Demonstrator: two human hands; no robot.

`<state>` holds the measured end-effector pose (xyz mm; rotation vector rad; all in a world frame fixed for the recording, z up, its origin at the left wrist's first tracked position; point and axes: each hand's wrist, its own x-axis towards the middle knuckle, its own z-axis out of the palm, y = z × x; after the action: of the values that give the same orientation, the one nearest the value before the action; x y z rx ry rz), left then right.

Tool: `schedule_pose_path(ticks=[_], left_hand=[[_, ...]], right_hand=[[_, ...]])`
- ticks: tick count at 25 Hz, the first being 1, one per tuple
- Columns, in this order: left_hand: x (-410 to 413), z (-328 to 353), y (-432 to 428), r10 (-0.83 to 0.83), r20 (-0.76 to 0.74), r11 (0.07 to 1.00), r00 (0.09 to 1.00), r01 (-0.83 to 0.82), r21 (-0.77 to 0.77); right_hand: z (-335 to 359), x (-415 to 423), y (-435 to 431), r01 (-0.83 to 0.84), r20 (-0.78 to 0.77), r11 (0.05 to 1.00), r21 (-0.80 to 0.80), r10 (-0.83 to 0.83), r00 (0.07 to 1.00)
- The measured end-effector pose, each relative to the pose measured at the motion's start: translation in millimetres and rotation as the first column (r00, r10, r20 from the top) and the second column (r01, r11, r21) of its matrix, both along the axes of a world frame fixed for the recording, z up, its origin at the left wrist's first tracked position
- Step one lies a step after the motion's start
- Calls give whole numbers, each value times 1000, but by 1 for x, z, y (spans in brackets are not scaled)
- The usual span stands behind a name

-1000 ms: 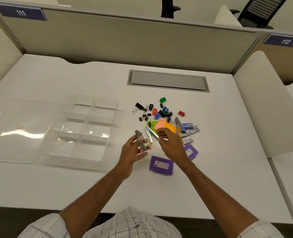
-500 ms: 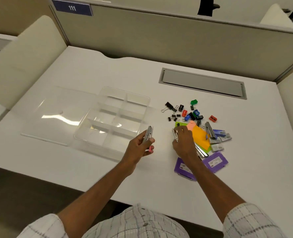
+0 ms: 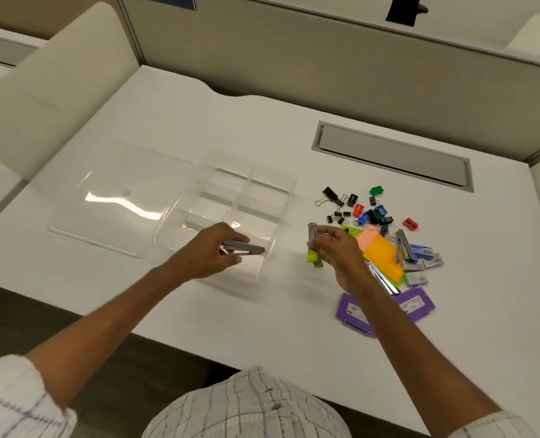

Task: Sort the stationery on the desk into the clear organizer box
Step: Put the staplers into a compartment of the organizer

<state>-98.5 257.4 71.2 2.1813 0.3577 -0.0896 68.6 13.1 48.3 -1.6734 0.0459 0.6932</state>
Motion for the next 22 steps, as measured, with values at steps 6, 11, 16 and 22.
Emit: schedule_pose_path(ticks=[6,11,16,22], left_hand=[[15,-15,15,-306,-137,783,942,331,527],[31,-21,13,-384,-175,620,907,393,679],[33,-25,13,-366,-276,617,889,454,643],[31,-24,21,-316,-182,678,931,356,643]], right_hand=[[14,-22,32,-146,81,989,-32,148,986],[22,-31,44,-216,186,970,-112,234,954],[28,-38,53,-310,294,926,-215,364,884],[29,-45,76,-424,416,792,-440,598,685]])
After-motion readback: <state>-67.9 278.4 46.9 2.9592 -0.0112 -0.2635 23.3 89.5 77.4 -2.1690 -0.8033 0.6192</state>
